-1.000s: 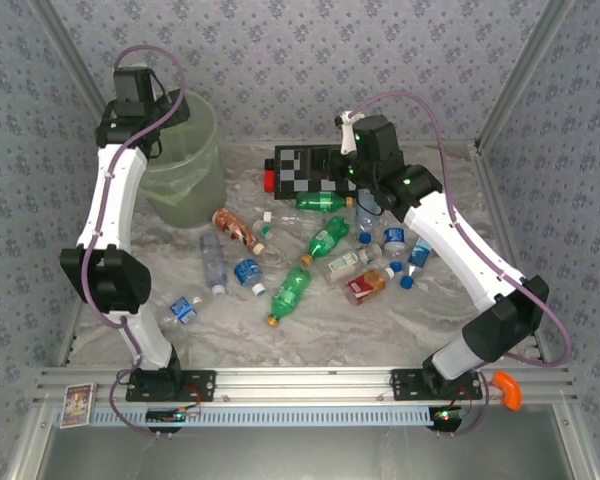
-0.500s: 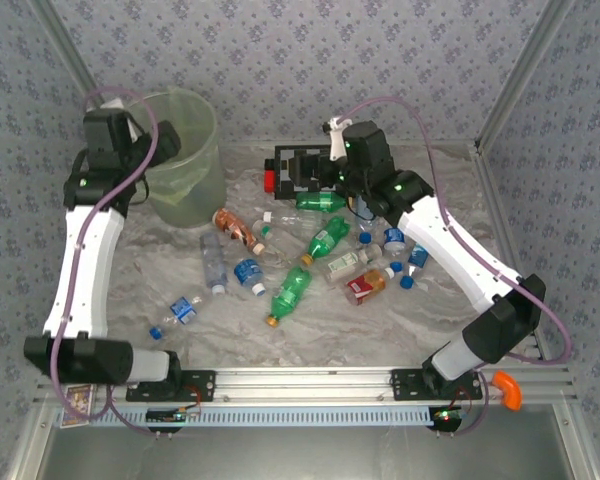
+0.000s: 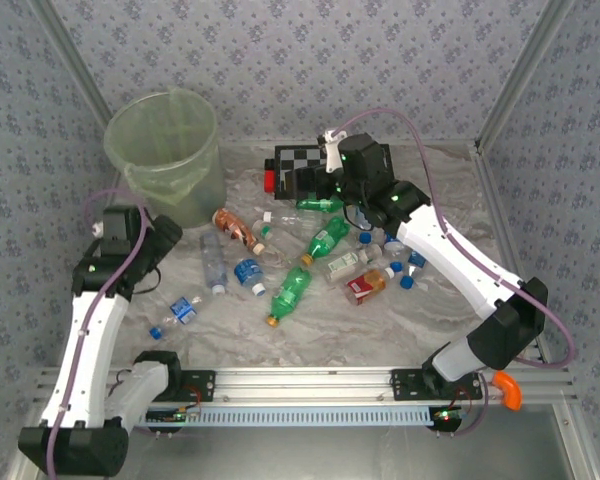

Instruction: Put the plastic bottles in the bin

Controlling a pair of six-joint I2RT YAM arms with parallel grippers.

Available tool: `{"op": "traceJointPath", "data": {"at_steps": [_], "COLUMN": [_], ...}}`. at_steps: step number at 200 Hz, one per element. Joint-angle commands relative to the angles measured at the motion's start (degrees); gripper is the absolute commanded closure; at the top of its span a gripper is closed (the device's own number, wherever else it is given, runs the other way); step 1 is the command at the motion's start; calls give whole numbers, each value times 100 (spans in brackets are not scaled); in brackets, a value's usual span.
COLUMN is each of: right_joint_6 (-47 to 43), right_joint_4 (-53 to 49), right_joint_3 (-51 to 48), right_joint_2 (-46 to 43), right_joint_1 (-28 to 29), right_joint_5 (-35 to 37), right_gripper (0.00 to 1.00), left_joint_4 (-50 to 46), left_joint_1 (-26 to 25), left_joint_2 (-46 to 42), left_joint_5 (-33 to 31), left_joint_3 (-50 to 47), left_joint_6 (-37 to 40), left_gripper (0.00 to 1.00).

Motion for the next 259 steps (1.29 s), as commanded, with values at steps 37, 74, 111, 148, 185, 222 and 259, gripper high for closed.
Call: {"op": "traceJointPath", "data": {"at_steps": [37,74,111,148,185,222,259], "right_joint_6": [-125,-127,-128,-126,-118,-177,-214], "right_joint_4": [135,115,65,2,-7,-84,-163], "right_joint_3": [-74,-147,-132,-33,-6,53,100], "right_joint_2": [-69,-96,-71,30,70,84,74], "right_joint_1": [27,-9,-45,-55,-52,-54,-52], "right_joint_5": [-75,-5,31,22,-4,35,107], "right_gripper": [0,1,1,1,1,1,1], "left_joint_4": [-445,-657,-717,-912,-476,43,380], "left_joint_1": [-552,-700,-700,-700,-691,-590,-378], "left_joint_2": [-914,-916,-621,-294,-134,244,671], "left_joint_5": [316,339,365,374,227,198,198], "left_joint_3": [-1549,-1956,-1987,-1962,-2239,-2455,-2495], "left_joint_6": [-4118,-5040,-5357,-5790,-6170,-6271,-6026], "left_gripper": [15,9,8,10,12,13,14]}}
